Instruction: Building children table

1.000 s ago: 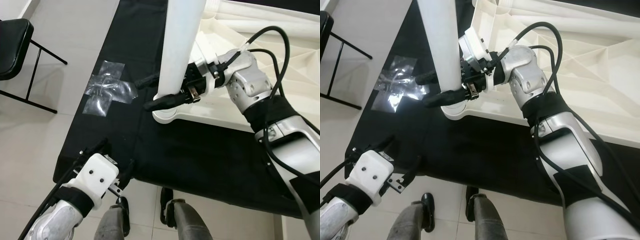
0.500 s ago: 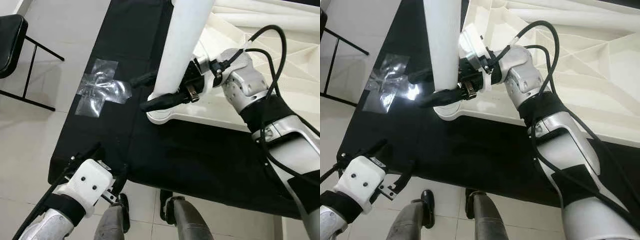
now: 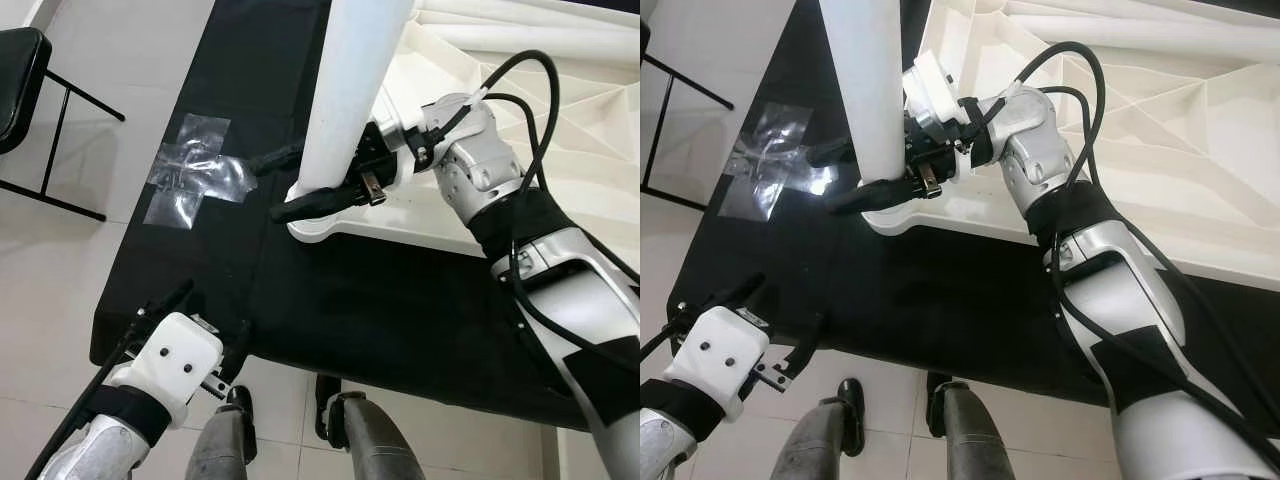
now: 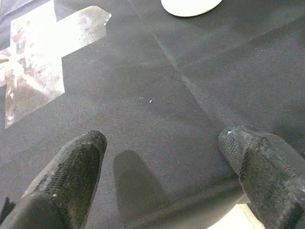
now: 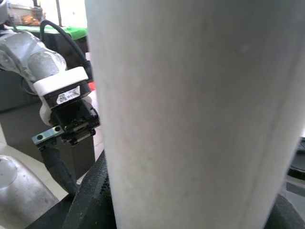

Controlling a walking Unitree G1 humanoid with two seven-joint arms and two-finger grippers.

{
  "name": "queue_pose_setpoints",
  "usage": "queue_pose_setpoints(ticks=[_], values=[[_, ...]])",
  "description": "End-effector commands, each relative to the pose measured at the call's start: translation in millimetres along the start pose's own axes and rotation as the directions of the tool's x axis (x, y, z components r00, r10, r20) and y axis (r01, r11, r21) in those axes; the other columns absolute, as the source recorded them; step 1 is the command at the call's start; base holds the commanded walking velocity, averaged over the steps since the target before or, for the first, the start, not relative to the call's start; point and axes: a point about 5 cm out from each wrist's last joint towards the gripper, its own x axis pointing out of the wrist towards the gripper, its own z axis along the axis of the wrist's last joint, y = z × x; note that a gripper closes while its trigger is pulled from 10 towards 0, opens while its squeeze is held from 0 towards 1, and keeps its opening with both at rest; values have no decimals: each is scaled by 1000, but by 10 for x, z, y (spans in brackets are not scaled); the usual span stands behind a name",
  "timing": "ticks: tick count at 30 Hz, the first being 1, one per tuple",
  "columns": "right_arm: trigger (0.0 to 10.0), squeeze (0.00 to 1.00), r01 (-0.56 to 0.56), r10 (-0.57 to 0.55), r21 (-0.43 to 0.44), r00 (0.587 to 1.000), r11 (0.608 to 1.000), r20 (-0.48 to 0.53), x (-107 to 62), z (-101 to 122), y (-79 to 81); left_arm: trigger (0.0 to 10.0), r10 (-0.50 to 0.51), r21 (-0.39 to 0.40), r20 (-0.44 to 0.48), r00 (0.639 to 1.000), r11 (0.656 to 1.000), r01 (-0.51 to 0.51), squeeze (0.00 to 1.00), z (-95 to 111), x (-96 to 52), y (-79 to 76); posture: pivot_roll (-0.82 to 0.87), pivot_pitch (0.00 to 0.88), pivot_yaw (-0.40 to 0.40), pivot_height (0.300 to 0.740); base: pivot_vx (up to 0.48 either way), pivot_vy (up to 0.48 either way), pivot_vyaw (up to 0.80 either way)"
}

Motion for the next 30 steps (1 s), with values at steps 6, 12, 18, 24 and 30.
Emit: queue_pose_setpoints(ticks=[6,12,18,24,30], values=[[10000,0,319,-248,213,921,923,-301,-286,-595,214,10000,-64,-50,-105,992,997,59,0,-223,61,-134,161,544,-101,740,0,0,0],[10000,0,529,-420,289,832,798,-362,-317,-736,414,10000,-61,-50,-96,993,997,57,0,-228,105,-131,130,526,-112,740,0,0,0],[10000,0,910,-694,202,408,363,-593,-170,-995,1042,10000,-66,-45,-76,995,997,63,0,-239,188,-106,103,504,-105,740,0,0,0],[10000,0,982,-810,178,153,61,-566,77,-1074,1179,10000,-71,-29,-50,996,997,70,0,-235,281,-82,109,466,-91,740,0,0,0],[10000,0,988,-824,157,100,14,-557,126,-1151,1165,10000,-60,-17,-45,997,998,60,0,-243,304,-36,132,440,-91,740,0,0,0]])
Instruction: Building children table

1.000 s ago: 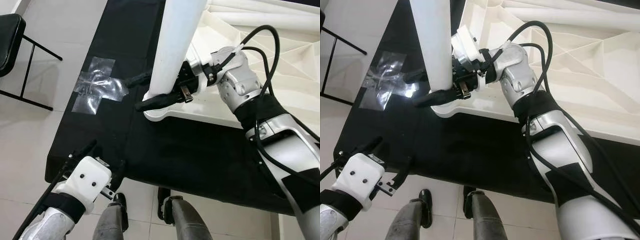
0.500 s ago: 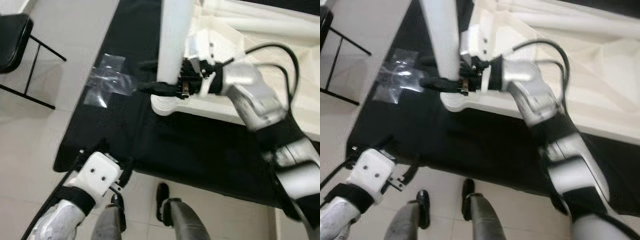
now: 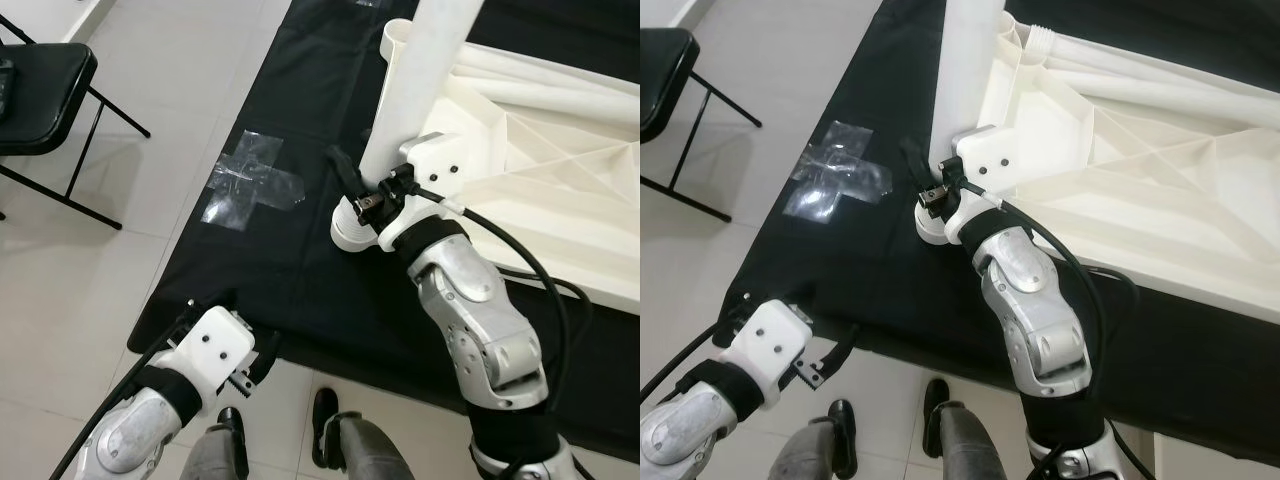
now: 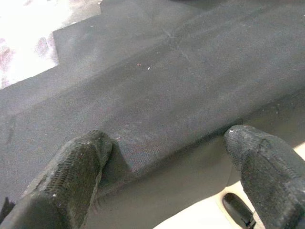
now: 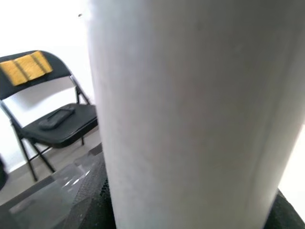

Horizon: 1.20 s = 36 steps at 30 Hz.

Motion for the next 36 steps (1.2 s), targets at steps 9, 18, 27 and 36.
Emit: queue_pose_setpoints(ticks=[9,18,27,36], values=[[10000,0,204,-167,57,905,977,-390,-266,-819,45,10000,45,31,-37,998,999,-44,0,-98,37,146,153,405,-75,740,0,0,0],[10000,0,224,-198,37,916,974,-349,-241,-769,43,10000,66,58,-10,998,996,-65,0,-58,94,256,150,392,-67,740,0,0,0],[10000,0,112,-131,-81,945,990,-299,-226,-805,23,10000,103,57,42,994,993,-105,0,95,112,432,149,390,-63,740,0,0,0],[10000,0,109,-128,-77,943,991,-308,-150,-804,30,10000,144,14,185,972,989,-149,0,498,177,685,154,384,-62,740,0,0,0]])
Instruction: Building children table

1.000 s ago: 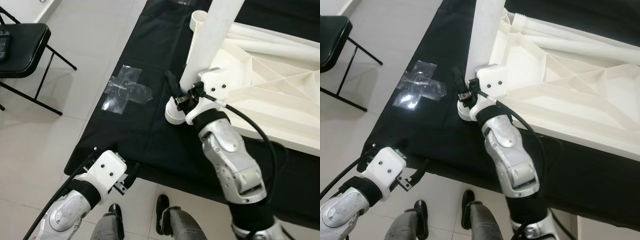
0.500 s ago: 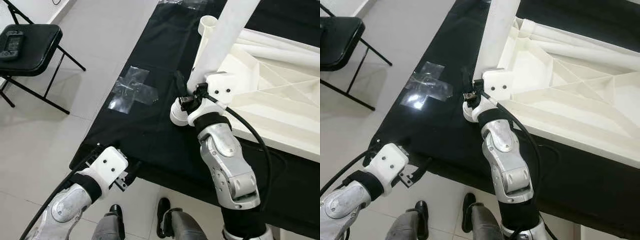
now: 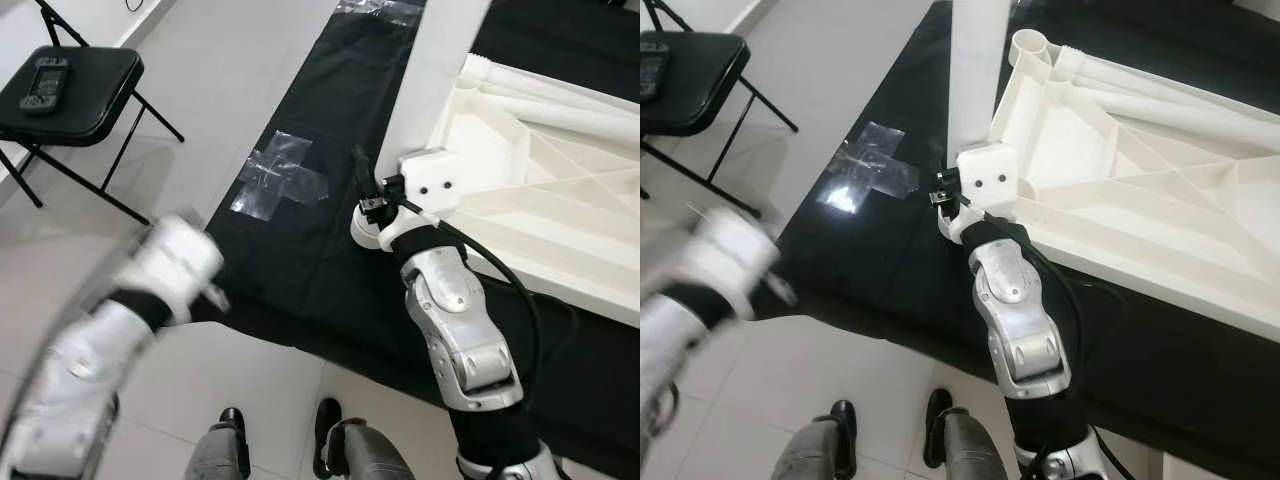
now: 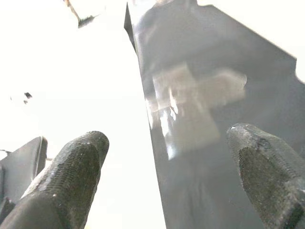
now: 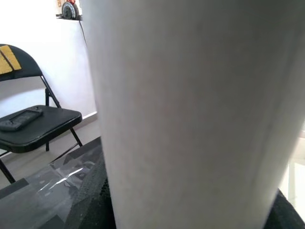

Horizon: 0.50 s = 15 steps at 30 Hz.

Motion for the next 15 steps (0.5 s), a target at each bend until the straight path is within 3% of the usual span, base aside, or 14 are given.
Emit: queue_pose_setpoints(ticks=[1,3,6,9,12,15], values=[[10000,0,-41,49,30,948,999,-315,-171,-631,100,10000,-32,-37,-12,999,999,31,0,-12,-10,-50,154,384,-62,740,0,0,0],[10000,0,-45,52,29,947,999,-317,-163,-633,104,10000,-27,-52,13,1000,998,28,0,52,13,-15,154,384,-62,740,0,0,0],[10000,0,-53,60,30,943,998,-329,-131,-646,99,10000,-6,-137,98,995,990,19,0,247,81,111,153,383,-63,740,0,0,0],[10000,0,-51,60,33,942,998,-331,-122,-649,95,10000,-6,-154,113,994,988,24,0,287,98,141,152,383,-62,740,0,0,0],[10000,0,-49,62,46,939,998,-340,-84,-657,96,10000,-74,-240,254,965,961,136,0,557,241,221,153,379,-62,740,0,0,0],[10000,0,-51,66,53,938,997,-342,-73,-663,114,10000,-113,-254,330,937,945,204,0,703,316,254,155,370,-60,740,0,0,0]])
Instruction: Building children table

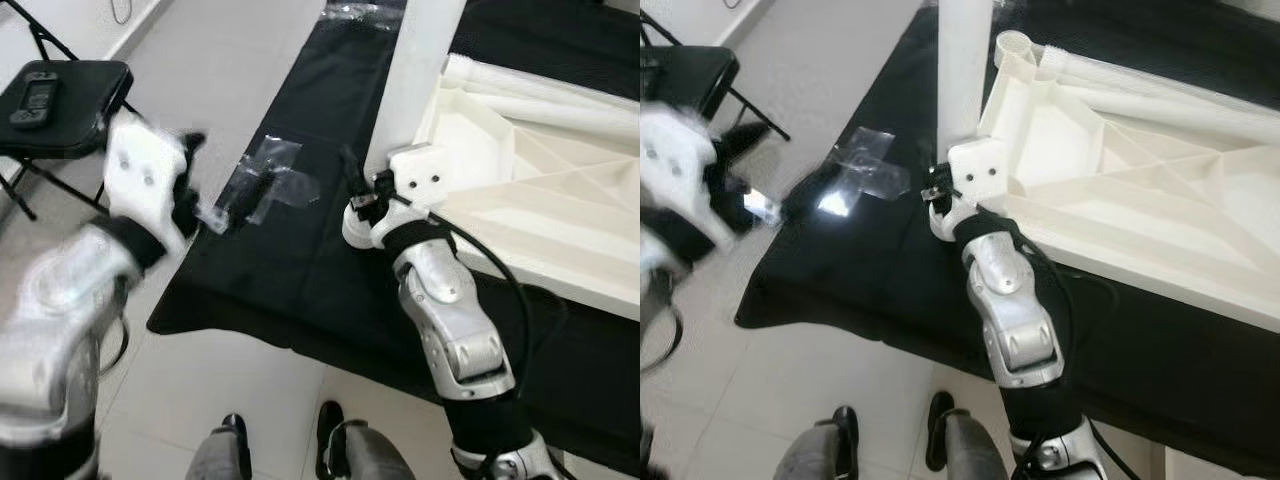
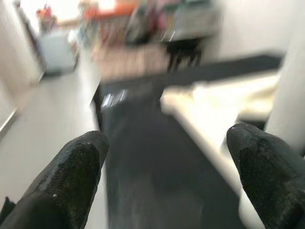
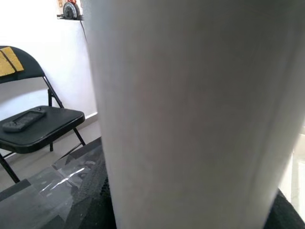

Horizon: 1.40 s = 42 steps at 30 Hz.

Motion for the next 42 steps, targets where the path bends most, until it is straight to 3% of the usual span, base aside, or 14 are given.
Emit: queue_pose_setpoints(ticks=[1,3,4,9,12,14,17,20,27,32,36,40,41,42], values=[[10000,0,-25,35,35,944,999,-328,-159,-655,78,10000,-75,-50,24,997,996,76,0,33,53,-18,153,369,-60,740,0,0,0],[10000,0,-28,39,39,944,999,-328,-154,-656,92,10000,-121,-62,60,991,990,125,0,99,122,-19,153,367,-60,740,0,0,0],[10000,0,-34,48,48,944,998,-327,-144,-654,119,10000,-203,-57,115,972,976,210,0,228,245,-10,149,361,-60,740,0,0,0],[10000,0,-42,57,53,944,998,-324,-132,-649,139,10000,-249,-87,187,950,959,269,0,384,379,32,146,358,-57,740,0,0,0],[10000,0,-46,63,61,946,997,-317,-100,-634,157,10000,-317,-89,227,921,935,343,0,580,622,135,143,352,-59,740,0,0,0],[10000,0,-47,64,62,947,997,-315,-90,-629,162,10000,-335,-90,231,913,927,363,0,615,677,157,143,352,-59,740,0,0,0],[10000,0,-51,70,67,949,996,-308,-60,-610,187,10000,-397,-89,211,893,902,422,0,598,827,209,139,350,-59,740,0,0,0],[10000,0,-57,77,74,951,996,-299,-36,-587,224,10000,-490,-100,193,850,852,514,0,527,931,203,139,350,-56,740,0,0,0],[10000,0,-61,83,83,953,995,-292,-19,-571,262,10000,-632,-132,181,754,744,655,0,455,981,7,136,350,-48,740,0,0,0],[10000,0,-62,84,87,955,994,-285,-7,-563,279,10000,-677,-121,152,720,710,694,0,421,1030,-74,136,344,-45,740,0,0,0],[10000,0,-63,85,90,957,994,-278,7,-554,293,10000,-694,-83,117,711,706,703,0,386,1094,-107,140,340,-41,740,0,0,0],[10000,0,-67,90,95,958,993,-272,16,-547,312,10000,-663,-27,85,744,745,667,0,372,1200,-92,142,334,-37,740,0,0,0],[10000,0,-68,92,99,958,993,-270,18,-548,327,0,-640,2,83,763,766,643,0,391,1289,-100,146,326,-32,740,0,0,0],[10000,0,-68,92,99,958,993,-270,18,-548,327,0,-640,2,83,763,766,643,0,391,1289,-100,146,326,-32,740,0,0,0]])
